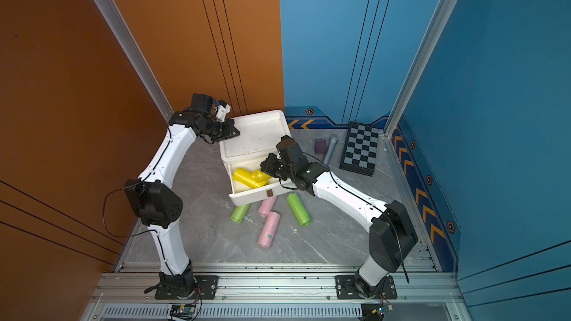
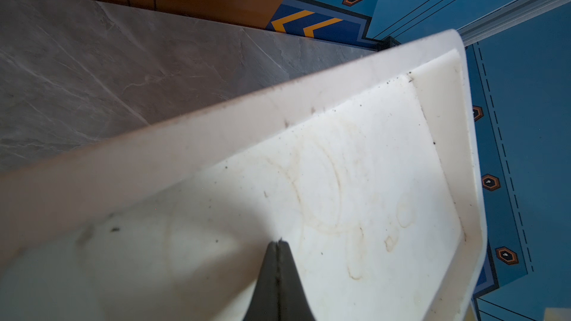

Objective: Sort the rolls of trash bags by color and place them into the drawer
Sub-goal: Adjust the roll of trash bags in the drawer.

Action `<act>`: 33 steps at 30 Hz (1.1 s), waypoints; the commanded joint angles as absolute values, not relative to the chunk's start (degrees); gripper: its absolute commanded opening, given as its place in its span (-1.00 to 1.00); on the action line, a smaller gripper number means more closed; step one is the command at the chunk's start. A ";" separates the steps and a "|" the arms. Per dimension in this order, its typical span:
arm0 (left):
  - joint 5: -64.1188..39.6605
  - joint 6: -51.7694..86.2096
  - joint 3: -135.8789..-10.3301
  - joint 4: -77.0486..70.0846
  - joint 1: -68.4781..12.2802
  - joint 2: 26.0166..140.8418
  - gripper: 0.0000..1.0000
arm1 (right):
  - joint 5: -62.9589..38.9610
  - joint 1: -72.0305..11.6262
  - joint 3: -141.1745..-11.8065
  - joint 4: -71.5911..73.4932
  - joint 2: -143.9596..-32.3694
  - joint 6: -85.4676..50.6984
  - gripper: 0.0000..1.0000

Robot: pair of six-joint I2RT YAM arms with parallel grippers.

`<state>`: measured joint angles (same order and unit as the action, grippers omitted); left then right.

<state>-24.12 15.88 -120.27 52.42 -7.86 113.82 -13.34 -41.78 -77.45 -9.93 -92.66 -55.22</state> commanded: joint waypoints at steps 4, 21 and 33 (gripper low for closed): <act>-20.95 15.29 -115.50 64.01 -7.16 117.71 -1.00 | -10.57 -40.61 -77.12 -20.77 -88.05 -49.48 -1.00; -21.18 15.64 -115.83 64.00 -7.28 117.85 -1.00 | -13.88 -39.80 -75.12 -26.90 -78.93 -48.67 -1.00; -21.14 15.64 -115.43 63.98 -7.28 117.49 -1.00 | -16.24 -39.81 -76.70 -25.46 -86.30 -49.92 -1.00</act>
<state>-24.56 15.88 -119.68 52.05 -7.60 113.56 -15.09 -39.66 -75.90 -25.06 -84.99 -49.52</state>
